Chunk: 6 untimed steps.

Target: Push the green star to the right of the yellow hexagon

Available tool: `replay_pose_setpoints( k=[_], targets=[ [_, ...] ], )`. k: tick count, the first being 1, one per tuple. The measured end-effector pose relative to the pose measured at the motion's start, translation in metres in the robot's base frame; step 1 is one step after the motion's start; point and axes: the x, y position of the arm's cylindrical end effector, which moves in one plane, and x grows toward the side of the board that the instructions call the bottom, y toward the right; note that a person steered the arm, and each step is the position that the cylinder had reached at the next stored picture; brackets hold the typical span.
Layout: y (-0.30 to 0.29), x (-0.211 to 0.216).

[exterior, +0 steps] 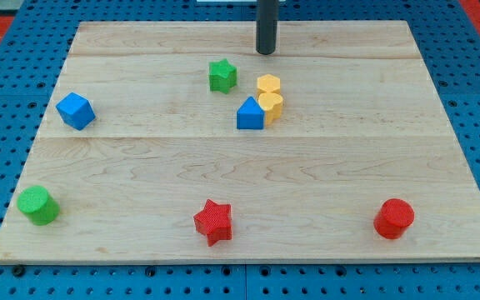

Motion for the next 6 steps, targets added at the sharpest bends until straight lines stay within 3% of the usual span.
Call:
replay_pose_setpoints(
  k=[1, 2, 3, 5, 6],
  targets=[
    [-0.087, 0.004],
    [-0.073, 0.061],
    [-0.069, 0.085],
    [-0.055, 0.088],
    [-0.111, 0.090]
  ],
)
